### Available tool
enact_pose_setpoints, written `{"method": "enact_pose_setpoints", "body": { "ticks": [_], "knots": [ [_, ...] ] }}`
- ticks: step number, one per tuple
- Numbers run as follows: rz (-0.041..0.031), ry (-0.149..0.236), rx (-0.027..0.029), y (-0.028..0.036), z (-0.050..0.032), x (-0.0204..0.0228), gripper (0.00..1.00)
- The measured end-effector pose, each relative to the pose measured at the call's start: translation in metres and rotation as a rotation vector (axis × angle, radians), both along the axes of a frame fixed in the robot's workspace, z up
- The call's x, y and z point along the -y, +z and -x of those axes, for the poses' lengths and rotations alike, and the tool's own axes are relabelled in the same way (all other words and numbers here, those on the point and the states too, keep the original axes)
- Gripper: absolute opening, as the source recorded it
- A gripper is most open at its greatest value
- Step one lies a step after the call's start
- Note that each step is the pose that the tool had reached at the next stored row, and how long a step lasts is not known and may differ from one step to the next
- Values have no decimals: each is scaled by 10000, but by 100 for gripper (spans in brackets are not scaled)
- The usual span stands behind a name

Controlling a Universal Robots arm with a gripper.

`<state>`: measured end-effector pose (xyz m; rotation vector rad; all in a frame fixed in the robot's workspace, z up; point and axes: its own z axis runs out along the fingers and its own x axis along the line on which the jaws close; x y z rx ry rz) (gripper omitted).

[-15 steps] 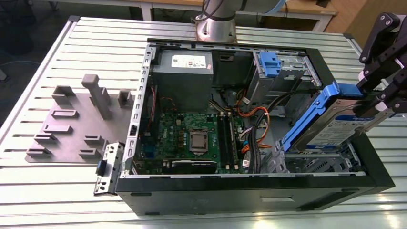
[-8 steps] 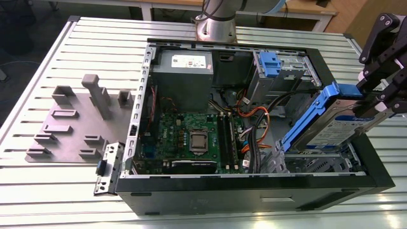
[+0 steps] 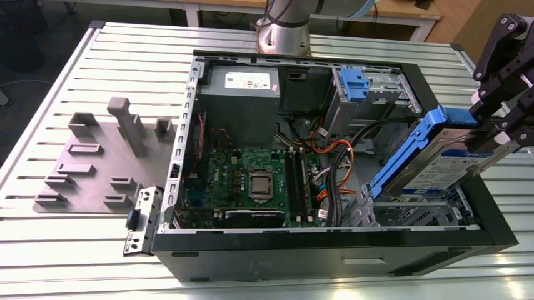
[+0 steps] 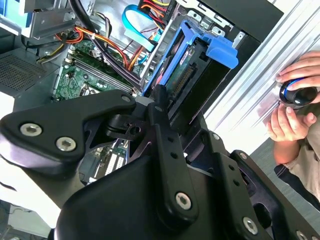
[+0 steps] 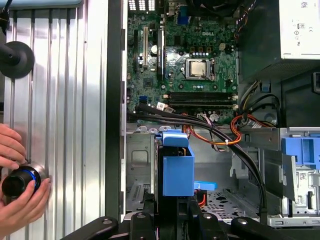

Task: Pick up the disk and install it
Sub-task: 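Insert the disk into the insertion slot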

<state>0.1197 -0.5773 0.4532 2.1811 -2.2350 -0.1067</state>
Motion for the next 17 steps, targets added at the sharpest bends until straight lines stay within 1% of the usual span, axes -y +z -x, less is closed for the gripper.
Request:
{"method": "enact_pose_setpoints", "body": {
  "ticks": [4,5,6,7,17],
  "knots": [
    [-1,-4,0,-6,0,0,35],
    [-19,-7,0,-9,0,1,35],
    [-60,-8,1,-13,0,1,35],
    [-86,-13,2,-17,0,0,35],
    [-89,-262,3,-26,0,0,35]
  ]
}}
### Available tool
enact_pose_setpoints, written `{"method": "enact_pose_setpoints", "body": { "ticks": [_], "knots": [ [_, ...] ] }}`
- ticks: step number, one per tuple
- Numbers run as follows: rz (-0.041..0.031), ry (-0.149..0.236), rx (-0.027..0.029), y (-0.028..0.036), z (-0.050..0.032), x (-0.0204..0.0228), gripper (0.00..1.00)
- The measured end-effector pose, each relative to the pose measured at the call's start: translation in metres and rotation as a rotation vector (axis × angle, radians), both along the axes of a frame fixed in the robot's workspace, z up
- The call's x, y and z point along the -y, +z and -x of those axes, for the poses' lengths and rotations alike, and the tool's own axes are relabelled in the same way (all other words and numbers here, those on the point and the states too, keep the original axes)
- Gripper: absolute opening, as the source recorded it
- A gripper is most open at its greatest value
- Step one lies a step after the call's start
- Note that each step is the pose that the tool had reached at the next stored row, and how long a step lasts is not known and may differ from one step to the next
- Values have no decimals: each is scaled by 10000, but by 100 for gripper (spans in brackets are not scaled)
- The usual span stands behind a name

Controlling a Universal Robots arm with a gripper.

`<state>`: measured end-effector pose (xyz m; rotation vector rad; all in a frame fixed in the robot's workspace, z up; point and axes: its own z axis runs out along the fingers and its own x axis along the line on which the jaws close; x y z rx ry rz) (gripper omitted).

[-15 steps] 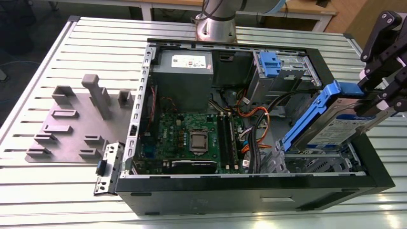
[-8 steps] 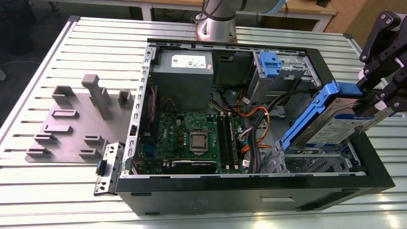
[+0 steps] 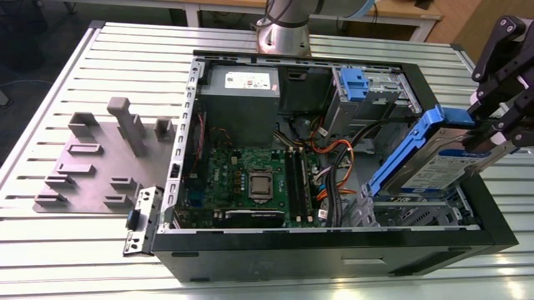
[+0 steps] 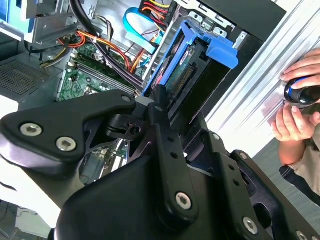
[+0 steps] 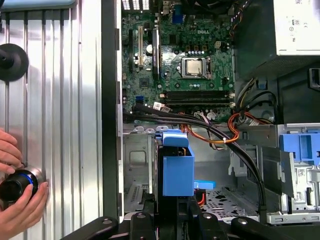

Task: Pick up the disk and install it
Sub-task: 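Insert the disk into the insertion slot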

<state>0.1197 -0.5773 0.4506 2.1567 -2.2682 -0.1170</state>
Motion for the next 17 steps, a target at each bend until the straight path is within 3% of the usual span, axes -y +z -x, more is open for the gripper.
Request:
{"method": "enact_pose_setpoints", "body": {
  "ticks": [17],
  "knots": [
    [-2,-5,26,-72,0,0,35]
  ]
}}
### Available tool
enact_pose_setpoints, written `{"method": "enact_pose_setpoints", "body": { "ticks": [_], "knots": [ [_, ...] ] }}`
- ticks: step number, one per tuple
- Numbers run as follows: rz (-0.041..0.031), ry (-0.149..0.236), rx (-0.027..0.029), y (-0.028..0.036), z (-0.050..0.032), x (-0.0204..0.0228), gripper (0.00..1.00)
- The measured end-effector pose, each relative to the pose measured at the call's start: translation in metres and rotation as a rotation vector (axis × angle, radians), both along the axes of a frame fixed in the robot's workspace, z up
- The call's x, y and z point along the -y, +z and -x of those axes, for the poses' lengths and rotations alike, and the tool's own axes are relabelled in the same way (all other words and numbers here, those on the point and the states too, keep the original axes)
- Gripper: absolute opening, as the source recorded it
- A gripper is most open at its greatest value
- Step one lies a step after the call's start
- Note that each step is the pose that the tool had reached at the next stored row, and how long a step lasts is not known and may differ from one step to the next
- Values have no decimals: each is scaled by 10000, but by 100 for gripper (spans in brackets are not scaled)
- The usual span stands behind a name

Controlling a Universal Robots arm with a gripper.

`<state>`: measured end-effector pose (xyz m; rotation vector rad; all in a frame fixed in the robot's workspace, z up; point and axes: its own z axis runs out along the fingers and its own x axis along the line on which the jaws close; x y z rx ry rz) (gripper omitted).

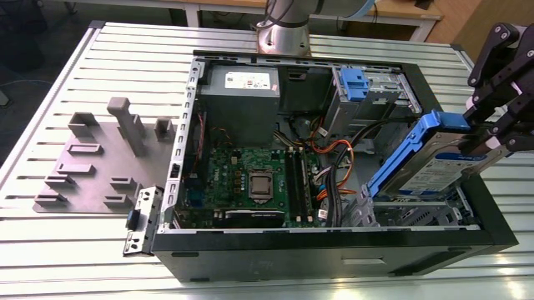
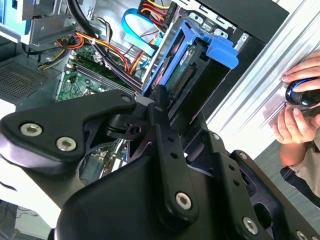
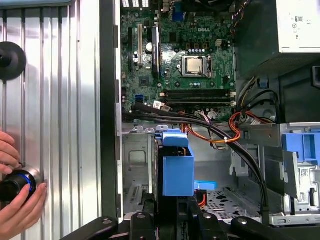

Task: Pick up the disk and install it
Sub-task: 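Insert the disk into the insertion slot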

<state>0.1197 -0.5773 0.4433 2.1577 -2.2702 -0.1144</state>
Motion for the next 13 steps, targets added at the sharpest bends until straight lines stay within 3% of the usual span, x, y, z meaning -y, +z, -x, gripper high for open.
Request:
{"method": "enact_pose_setpoints", "body": {
  "ticks": [13],
  "knots": [
    [23,0,0,-204,0,0,35]
  ]
}}
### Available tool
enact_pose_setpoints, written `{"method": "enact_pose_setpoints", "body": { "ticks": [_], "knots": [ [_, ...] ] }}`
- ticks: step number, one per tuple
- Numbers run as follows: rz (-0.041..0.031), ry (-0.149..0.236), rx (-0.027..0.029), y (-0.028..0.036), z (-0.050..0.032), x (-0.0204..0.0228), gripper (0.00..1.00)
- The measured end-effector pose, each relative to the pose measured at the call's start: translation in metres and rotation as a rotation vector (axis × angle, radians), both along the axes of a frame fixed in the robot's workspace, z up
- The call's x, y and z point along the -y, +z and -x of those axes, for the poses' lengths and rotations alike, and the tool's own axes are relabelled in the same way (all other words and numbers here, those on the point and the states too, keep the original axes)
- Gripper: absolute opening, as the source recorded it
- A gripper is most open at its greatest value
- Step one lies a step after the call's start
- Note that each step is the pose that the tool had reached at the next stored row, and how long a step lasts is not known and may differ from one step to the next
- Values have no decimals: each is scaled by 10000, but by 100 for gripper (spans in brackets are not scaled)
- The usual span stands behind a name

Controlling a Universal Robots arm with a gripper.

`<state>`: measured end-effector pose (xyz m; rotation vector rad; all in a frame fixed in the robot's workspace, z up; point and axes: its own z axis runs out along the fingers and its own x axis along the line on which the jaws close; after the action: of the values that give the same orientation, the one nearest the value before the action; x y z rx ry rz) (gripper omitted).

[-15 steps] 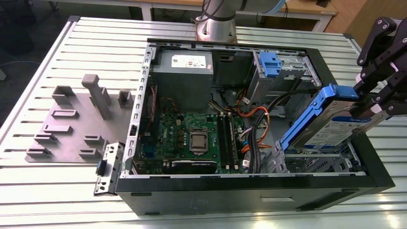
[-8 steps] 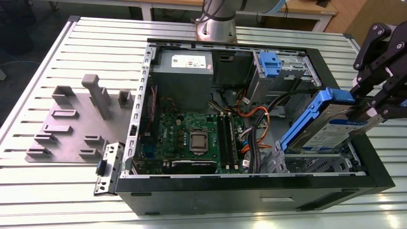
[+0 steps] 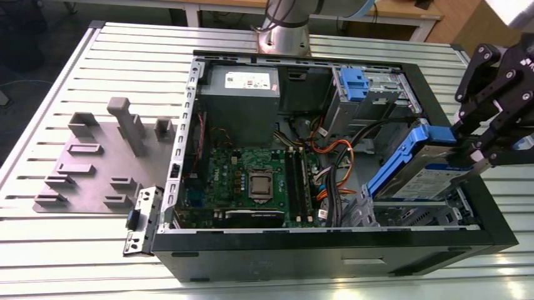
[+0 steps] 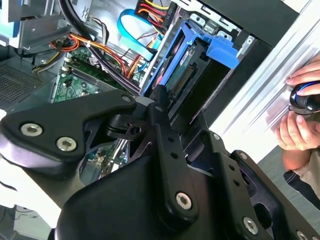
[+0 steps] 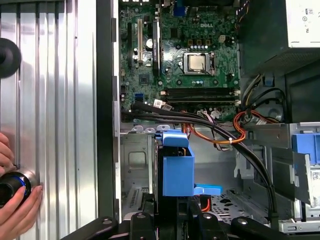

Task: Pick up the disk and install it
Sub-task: 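Insert the disk into the insertion slot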

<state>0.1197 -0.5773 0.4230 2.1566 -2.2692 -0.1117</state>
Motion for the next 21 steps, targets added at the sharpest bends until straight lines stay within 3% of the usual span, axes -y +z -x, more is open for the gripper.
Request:
{"method": "enact_pose_setpoints", "body": {
  "ticks": [21],
  "knots": [
    [50,0,0,-381,0,0,35]
  ]
}}
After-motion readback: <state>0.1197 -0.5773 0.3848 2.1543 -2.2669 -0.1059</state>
